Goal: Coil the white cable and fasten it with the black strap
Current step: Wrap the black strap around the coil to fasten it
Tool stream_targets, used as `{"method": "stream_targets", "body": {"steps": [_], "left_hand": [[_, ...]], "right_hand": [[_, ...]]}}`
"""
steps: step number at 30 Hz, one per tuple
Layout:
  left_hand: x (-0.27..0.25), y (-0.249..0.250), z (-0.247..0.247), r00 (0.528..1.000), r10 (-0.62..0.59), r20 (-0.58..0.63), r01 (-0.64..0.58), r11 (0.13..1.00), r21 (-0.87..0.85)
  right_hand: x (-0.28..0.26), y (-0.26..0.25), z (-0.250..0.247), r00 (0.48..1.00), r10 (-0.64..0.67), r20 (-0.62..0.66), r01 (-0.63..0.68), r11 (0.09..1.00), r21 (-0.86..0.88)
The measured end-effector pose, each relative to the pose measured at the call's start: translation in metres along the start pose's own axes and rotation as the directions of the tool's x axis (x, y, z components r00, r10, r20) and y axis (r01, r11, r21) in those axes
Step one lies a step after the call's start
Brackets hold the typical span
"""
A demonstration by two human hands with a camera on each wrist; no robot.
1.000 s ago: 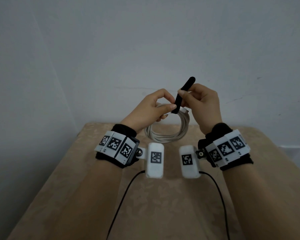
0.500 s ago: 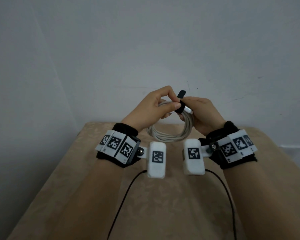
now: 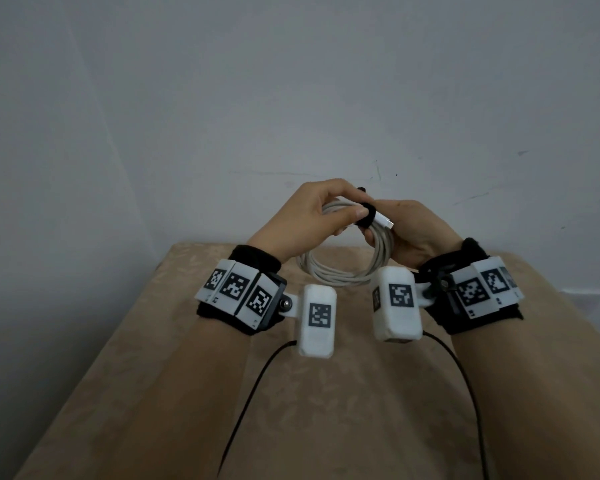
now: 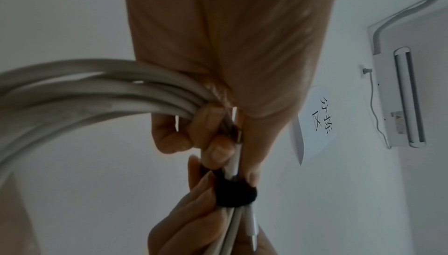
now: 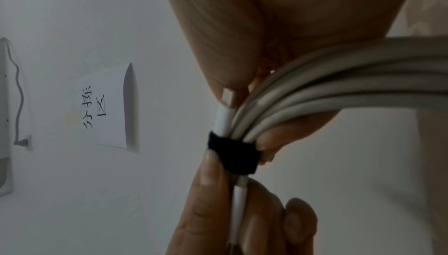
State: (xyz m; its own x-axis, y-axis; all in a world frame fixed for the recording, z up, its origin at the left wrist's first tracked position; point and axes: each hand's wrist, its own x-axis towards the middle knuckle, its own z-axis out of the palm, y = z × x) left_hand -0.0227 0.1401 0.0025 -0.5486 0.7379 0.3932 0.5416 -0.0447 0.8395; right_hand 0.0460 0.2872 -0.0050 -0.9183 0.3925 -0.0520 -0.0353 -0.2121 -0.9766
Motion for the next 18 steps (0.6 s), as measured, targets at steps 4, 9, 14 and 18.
{"method": "stream_targets", "body": {"steps": [4, 9, 14, 18], "left_hand": [[0.000, 0.000, 0.000, 1.000, 0.001, -0.013, -0.001, 1.000, -0.007], [0.003, -0.006, -0.001, 0.992, -0.048, -0.121, 0.035, 0.993, -0.110], [0.005, -0.019, -0.014, 0.930, -0.257, -0.261, 0.134, 0.902, -0.409], [0.006, -0.021, -0.018, 0.893, -0.342, -0.292, 0.153, 0.842, -0.517]], "right_hand": [[-0.001, 0.001, 0.001, 1.000, -0.023, 0.002, 0.023, 1.000, 0.013], [0.003, 0.004, -0.001, 0.975, -0.163, -0.154, 0.150, 0.984, -0.094], [0.004, 0.002, 0.003, 0.901, -0.416, -0.123, 0.368, 0.882, -0.294], [0.002, 0.008, 0.007, 0.793, -0.608, 0.036, 0.535, 0.667, -0.519]]}}
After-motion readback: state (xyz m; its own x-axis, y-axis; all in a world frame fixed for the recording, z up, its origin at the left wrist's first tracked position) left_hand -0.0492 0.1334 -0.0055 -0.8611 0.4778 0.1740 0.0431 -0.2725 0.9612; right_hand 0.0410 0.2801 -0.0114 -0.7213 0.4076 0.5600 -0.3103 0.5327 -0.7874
